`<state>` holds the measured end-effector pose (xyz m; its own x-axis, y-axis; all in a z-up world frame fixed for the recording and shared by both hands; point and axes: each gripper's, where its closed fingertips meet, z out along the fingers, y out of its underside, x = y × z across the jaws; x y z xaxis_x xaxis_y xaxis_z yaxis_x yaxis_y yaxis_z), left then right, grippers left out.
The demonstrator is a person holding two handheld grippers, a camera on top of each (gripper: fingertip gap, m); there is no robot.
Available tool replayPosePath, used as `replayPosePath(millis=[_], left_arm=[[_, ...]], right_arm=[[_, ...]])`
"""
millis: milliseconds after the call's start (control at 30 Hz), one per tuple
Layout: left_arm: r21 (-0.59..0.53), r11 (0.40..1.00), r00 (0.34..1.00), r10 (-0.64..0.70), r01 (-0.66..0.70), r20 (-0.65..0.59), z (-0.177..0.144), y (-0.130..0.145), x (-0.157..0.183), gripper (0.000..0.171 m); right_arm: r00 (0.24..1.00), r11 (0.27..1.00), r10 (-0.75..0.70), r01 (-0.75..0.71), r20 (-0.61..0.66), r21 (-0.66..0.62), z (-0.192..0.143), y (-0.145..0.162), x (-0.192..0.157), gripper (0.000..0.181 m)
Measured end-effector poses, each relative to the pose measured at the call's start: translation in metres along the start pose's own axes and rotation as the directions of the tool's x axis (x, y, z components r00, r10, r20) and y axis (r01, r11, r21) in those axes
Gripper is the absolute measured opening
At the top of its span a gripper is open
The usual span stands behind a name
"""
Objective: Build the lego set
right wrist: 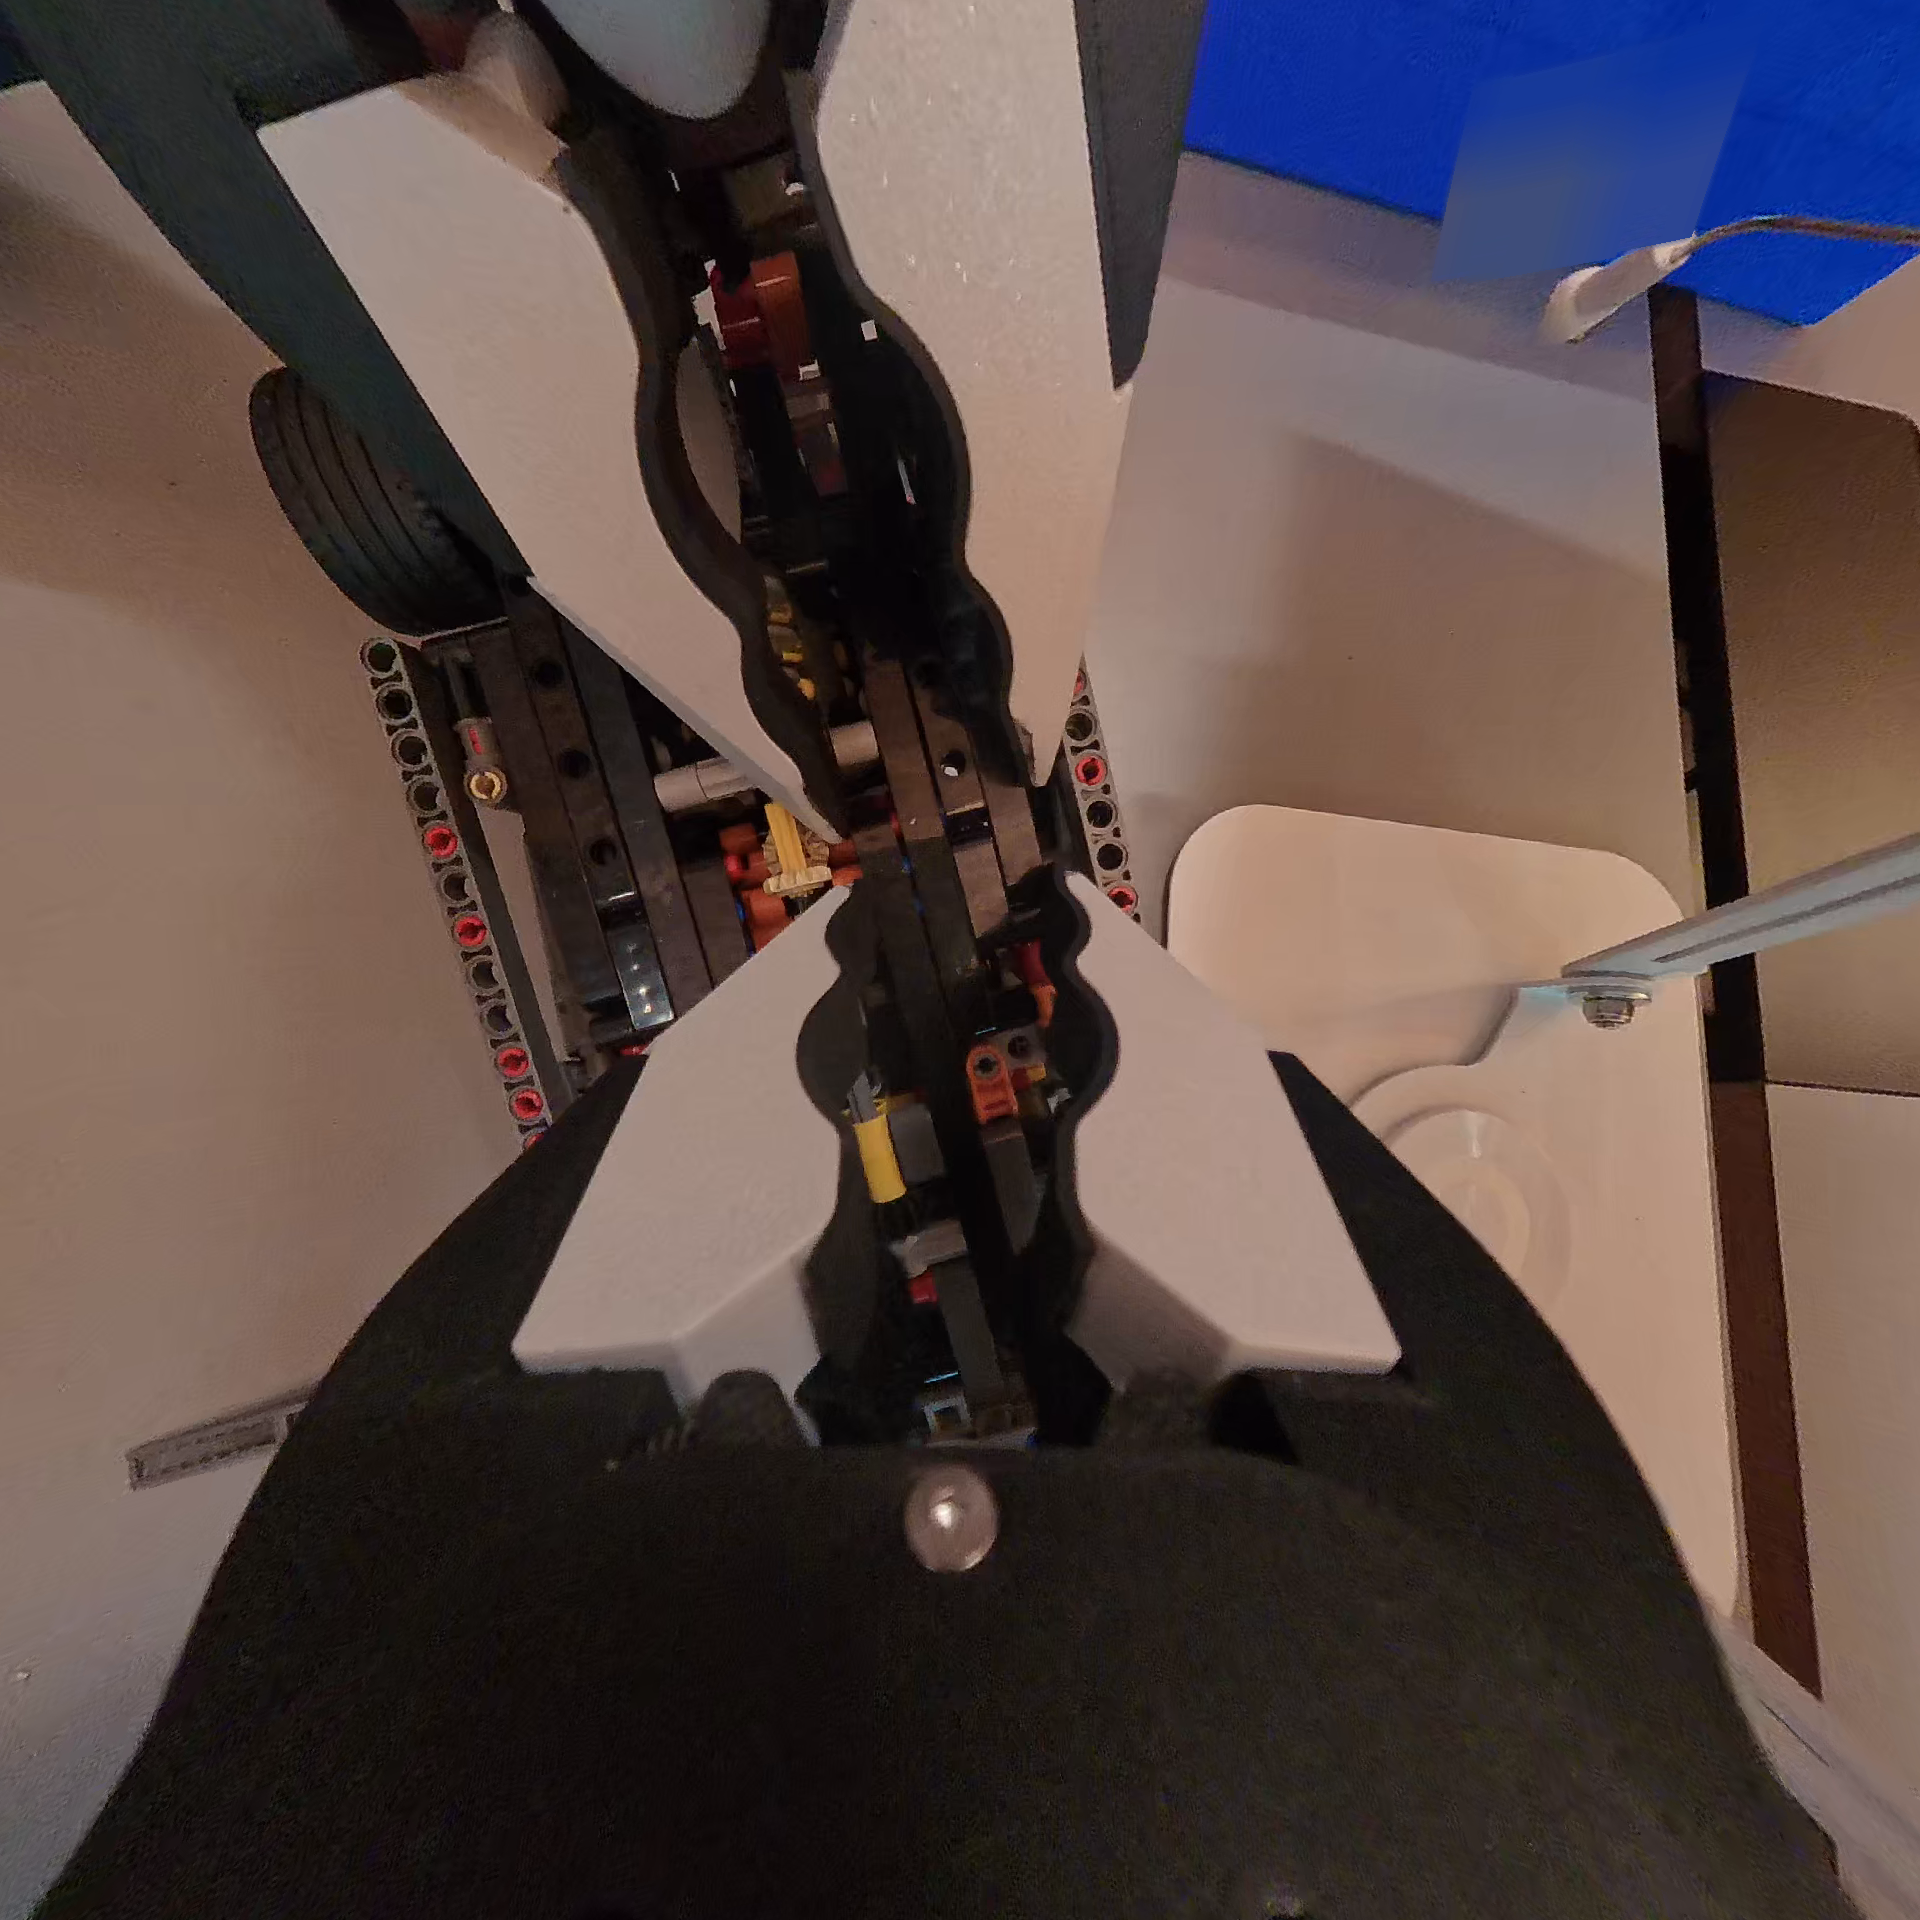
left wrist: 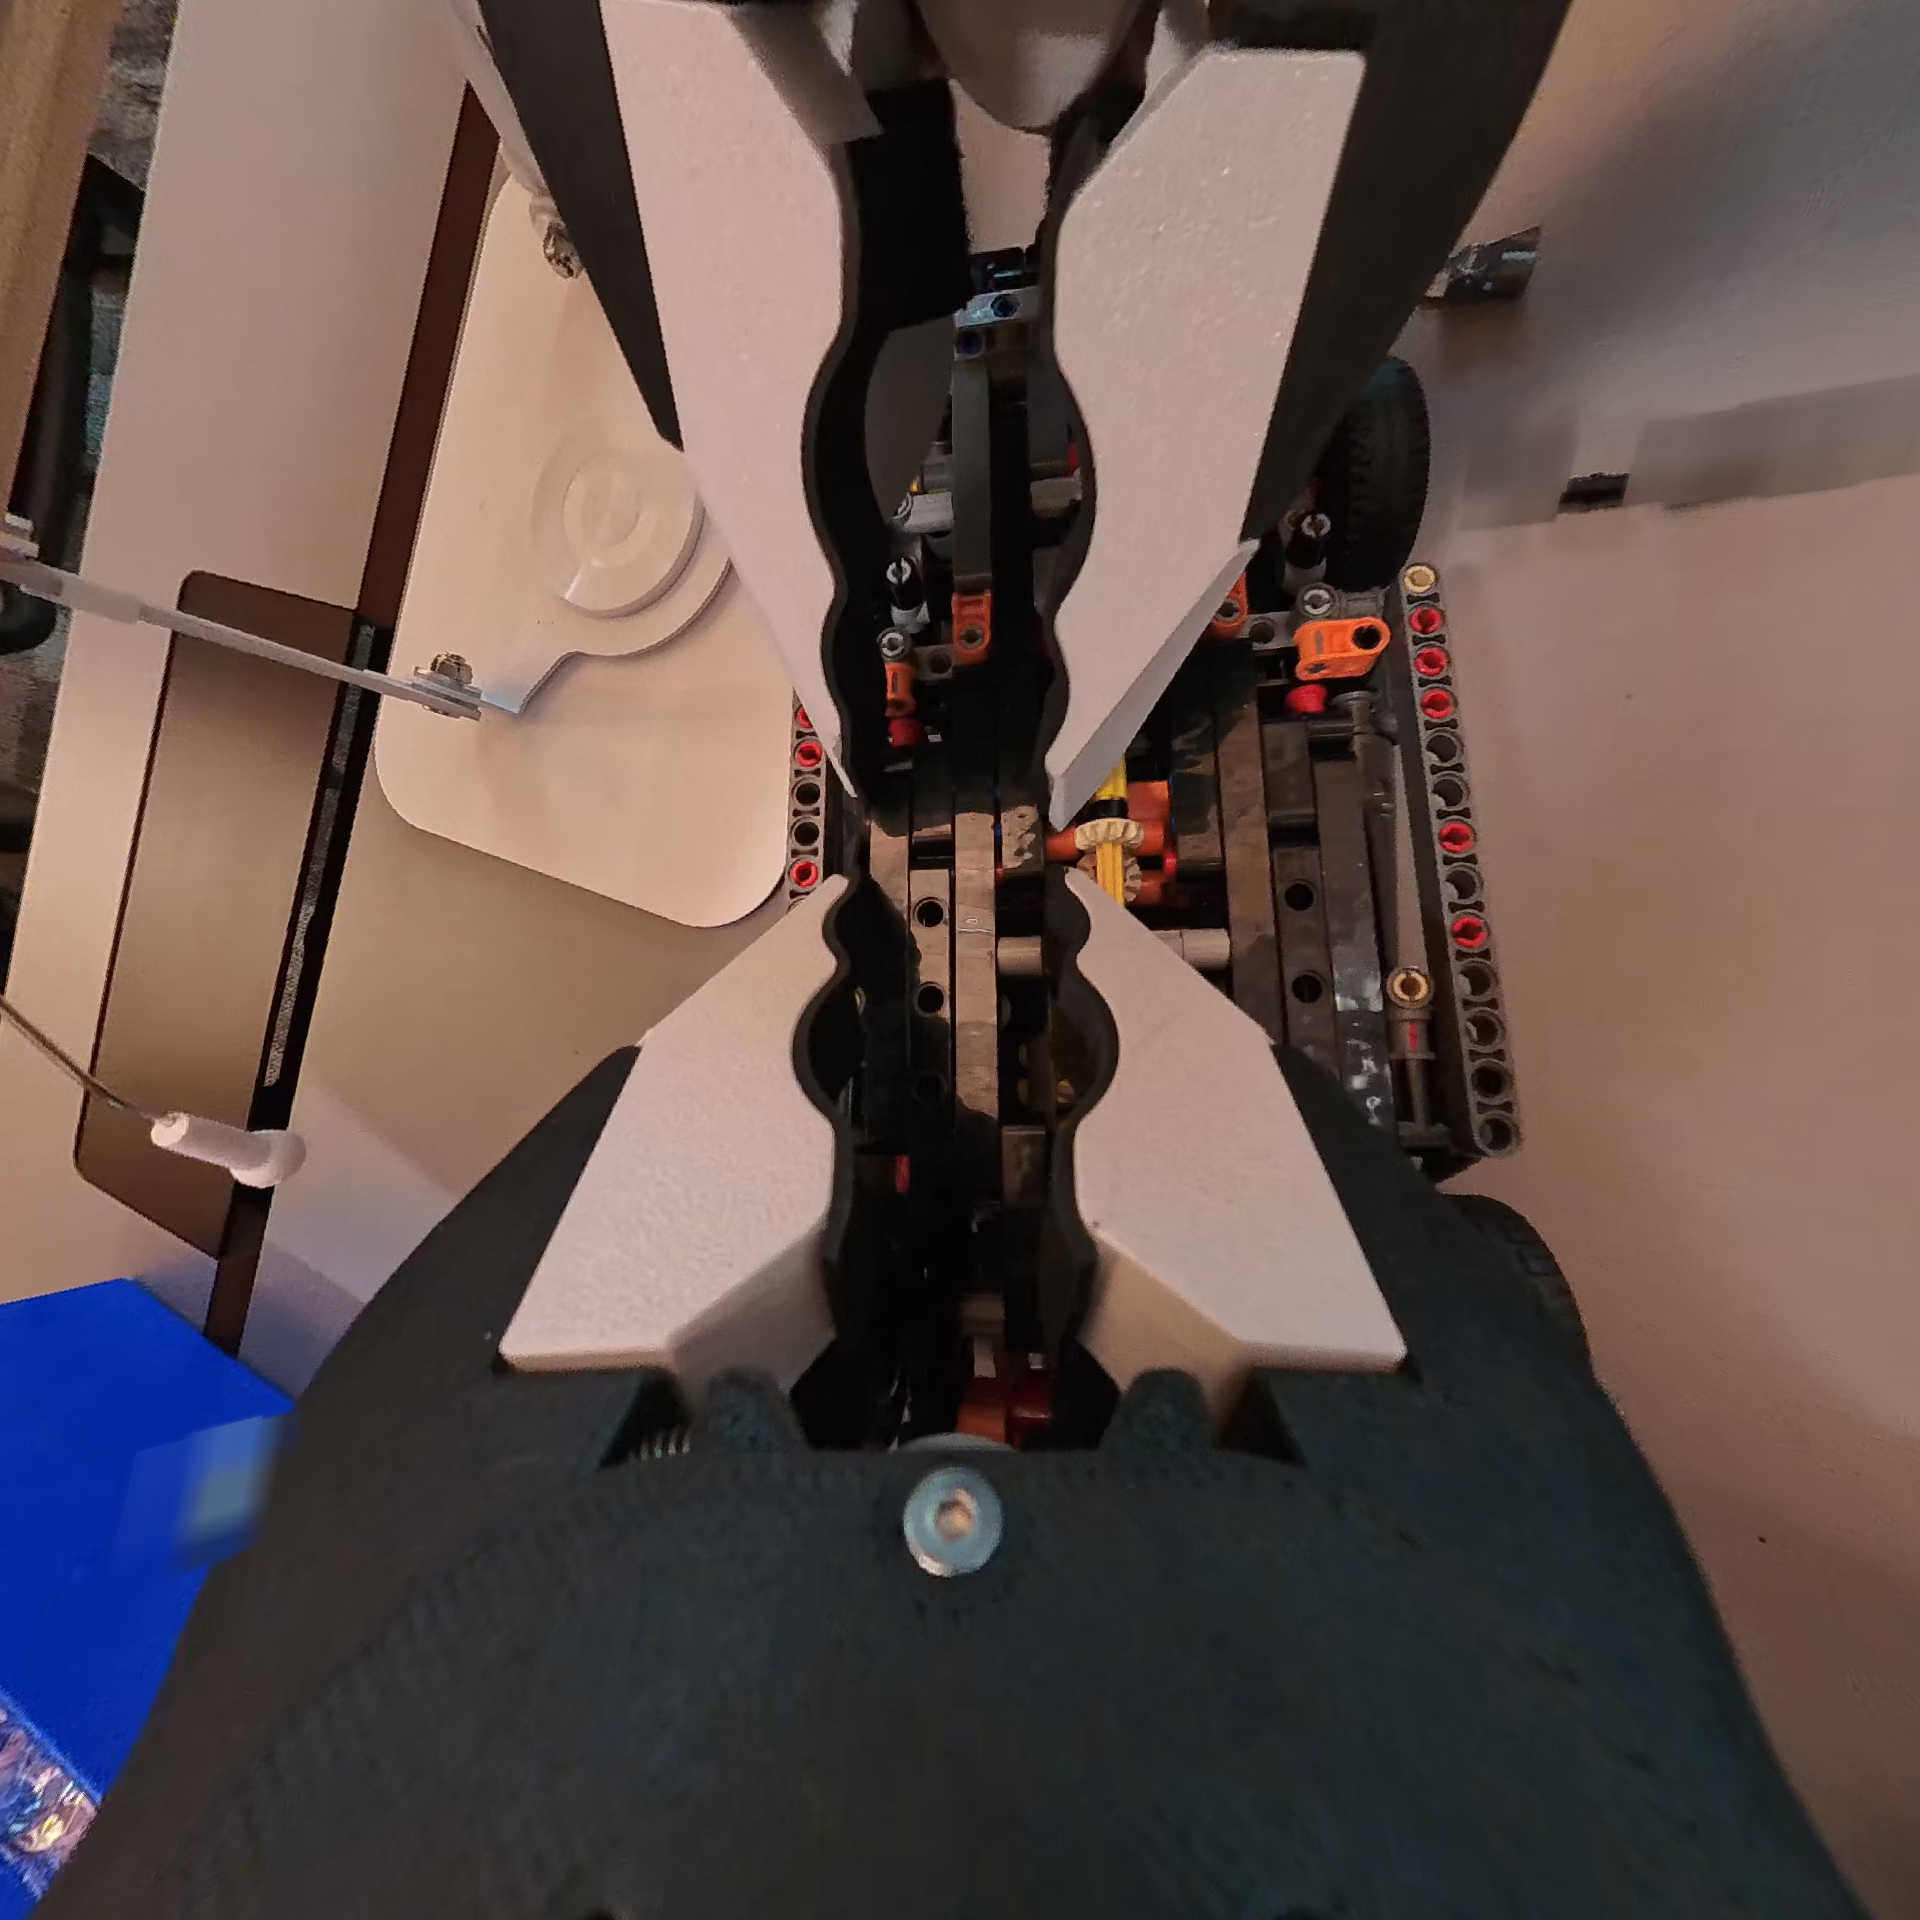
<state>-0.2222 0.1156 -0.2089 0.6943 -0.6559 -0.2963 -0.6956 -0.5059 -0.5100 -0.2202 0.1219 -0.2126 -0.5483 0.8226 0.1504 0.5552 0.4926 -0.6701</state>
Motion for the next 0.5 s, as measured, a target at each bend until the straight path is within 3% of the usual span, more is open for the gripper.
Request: replayPosePath(millis=[500], left_arm=[[-0.013,1.000,1.000,0.007,-0.007,-0.012,0.0004,-0.0012,0.0025,0.029]], right_arm=[[0.999,0.999,0.039,-0.039,0.033,-0.006,-0.0001,0.0015,-0.0026,0.028]])
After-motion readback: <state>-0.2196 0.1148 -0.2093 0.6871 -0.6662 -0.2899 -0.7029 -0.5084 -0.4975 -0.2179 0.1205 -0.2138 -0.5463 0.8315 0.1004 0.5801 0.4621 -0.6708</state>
